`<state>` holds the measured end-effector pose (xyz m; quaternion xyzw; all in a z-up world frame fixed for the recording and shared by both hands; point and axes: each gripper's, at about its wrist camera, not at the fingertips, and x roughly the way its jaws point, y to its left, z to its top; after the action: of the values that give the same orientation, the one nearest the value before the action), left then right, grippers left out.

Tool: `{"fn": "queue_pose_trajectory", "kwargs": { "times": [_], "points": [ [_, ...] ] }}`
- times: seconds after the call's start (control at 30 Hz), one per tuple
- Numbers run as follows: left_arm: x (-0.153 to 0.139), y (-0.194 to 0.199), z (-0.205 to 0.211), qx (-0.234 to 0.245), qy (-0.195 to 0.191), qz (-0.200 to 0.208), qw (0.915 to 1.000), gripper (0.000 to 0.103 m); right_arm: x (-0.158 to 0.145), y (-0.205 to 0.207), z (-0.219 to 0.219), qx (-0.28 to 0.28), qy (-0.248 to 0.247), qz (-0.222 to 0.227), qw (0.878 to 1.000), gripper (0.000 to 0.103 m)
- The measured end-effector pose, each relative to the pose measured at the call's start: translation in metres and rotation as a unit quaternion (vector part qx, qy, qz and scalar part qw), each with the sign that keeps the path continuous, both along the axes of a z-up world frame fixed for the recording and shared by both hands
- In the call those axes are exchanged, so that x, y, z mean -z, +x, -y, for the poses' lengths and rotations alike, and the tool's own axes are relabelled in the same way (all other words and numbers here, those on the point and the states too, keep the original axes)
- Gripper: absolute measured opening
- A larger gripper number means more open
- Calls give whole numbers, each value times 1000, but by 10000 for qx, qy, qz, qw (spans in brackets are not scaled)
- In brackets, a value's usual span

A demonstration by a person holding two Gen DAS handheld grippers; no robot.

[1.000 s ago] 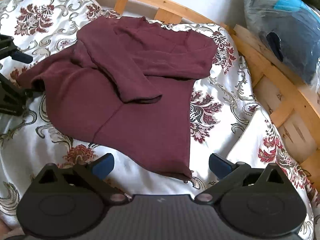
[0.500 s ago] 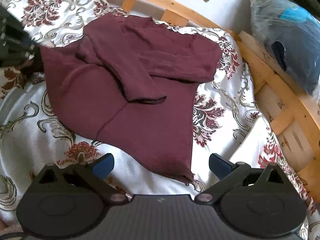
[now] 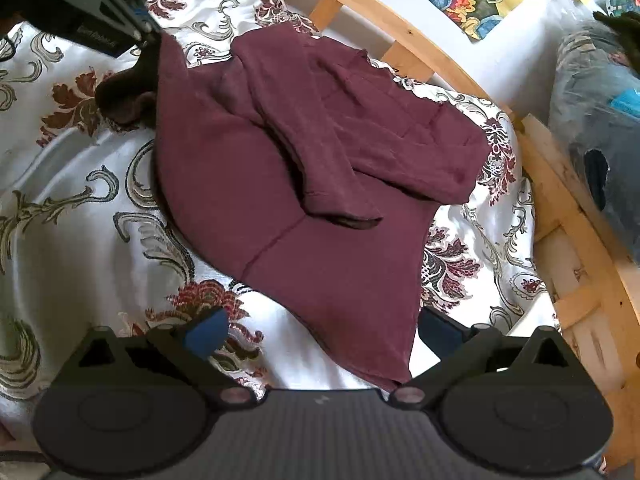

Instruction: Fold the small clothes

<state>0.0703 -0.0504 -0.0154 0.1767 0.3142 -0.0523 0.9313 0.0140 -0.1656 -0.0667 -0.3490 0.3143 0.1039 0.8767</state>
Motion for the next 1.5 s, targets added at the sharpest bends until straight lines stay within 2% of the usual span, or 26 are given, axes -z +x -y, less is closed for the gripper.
{"fn": "queue_pose_trajectory", "kwargs": {
  "times": [0.27, 0.43, 0.5, 0.53, 0.6, 0.63, 0.77, 0.97, 1.1, 1.17, 1.23, 1.3, 1.33, 1.4, 1.5],
  "points": [
    [9, -6, -2, 149, -178, -264, 9994, 6, 0, 2, 3, 67, 18, -20, 10000, 103],
    [14, -13, -3, 272, -336, -388, 9983, 25, -1, 4, 6, 136, 76, -22, 9999, 103],
    [17, -16, -1, 334, -308, -393, 9982, 41, -3, 5, 9, 183, 153, -42, 9997, 103],
    [18, -18, 0, 378, -273, -385, 9982, 47, -4, 6, 10, 208, 196, -64, 9996, 103],
    [19, -22, 2, 474, -200, -352, 9981, 68, -6, 7, 14, 249, 286, -126, 9992, 103],
    [20, -24, 3, 535, -144, -340, 9979, 71, -8, 8, 16, 277, 343, -155, 9989, 103],
    [30, -26, 14, 729, 191, -382, 9964, 79, -12, 8, 22, 411, 512, -152, 9977, 103],
    [61, -12, 28, 764, 889, -475, 9920, 82, -12, 5, 21, 474, 440, -71, 9979, 103],
    [64, -4, 31, 747, 976, -293, 9920, 87, -13, 4, 22, 521, 435, -38, 9977, 103],
    [64, -1, 31, 680, 985, -220, 9926, 85, -13, 5, 22, 550, 445, -29, 9975, 103],
    [62, 2, 30, 606, 950, -136, 9935, 70, -12, 5, 22, 567, 441, -30, 9974, 103],
    [59, 4, 29, 519, 922, -107, 9943, 44, -12, 5, 23, 571, 435, -22, 9974, 103],
    [57, 5, 27, 473, 909, -89, 9947, 37, -12, 5, 23, 572, 431, -14, 9974, 103],
    [54, 6, 24, 410, 877, -43, 9953, 12, -12, 6, 22, 565, 422, -13, 9975, 103],
    [46, 6, 17, 358, 601, -4, 9975, 5, -11, 6, 21, 551, 393, -18, 9977, 103]
  ]
}}
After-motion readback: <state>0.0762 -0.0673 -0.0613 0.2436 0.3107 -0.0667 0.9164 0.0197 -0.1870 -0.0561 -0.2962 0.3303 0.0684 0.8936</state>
